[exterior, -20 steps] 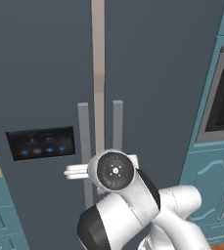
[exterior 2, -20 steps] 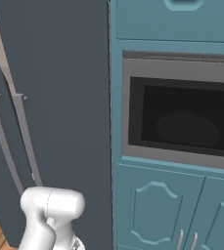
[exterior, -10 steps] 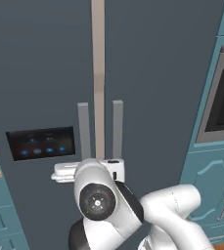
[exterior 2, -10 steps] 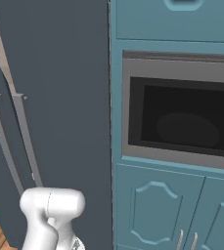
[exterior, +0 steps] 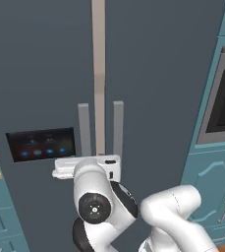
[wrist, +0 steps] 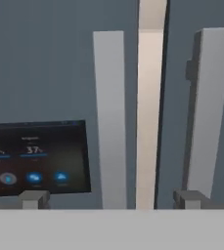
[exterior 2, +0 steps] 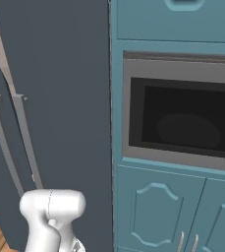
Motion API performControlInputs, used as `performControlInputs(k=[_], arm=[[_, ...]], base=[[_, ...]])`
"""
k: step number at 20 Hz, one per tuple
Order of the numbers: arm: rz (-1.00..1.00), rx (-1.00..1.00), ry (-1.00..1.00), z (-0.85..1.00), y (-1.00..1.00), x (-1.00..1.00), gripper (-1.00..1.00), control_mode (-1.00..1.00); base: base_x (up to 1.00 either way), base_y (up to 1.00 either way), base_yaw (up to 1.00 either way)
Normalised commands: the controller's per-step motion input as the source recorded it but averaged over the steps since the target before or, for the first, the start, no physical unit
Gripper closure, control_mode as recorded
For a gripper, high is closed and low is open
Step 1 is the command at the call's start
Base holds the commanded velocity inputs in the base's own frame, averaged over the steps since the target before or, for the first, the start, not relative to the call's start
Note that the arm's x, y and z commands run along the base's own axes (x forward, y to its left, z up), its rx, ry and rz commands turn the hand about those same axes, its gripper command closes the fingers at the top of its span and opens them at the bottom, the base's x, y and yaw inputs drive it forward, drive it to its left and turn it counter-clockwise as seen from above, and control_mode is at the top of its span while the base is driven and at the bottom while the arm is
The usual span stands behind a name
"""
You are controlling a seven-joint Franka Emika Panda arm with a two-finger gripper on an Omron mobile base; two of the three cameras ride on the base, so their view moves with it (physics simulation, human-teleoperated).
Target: Open the freezer door, pick up the ice cube tray from the freezer, and place it on the dining counter.
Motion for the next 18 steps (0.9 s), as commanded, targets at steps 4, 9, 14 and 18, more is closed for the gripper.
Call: performControlInputs(k=[4, 9, 14, 18], arm=[[0.00, 0.00, -0.11, -0.13, 0.00, 0.36, -1.00, -1.00], [0.00, 0.00, -0.12, -0.12, 0.00, 0.28, -1.00, -1.00], [0.00, 0.00, -0.11, -0.13, 0.00, 0.30, -1.00, -1.00], [0.00, 0.00, -0.09, -0.14, 0.00, 0.30, -1.00, -1.00]], base=[[0.00, 0.00, 0.00], [0.00, 0.00, 0.00], [0.00, 0.00, 0.00], [0.00, 0.00, 0.00]])
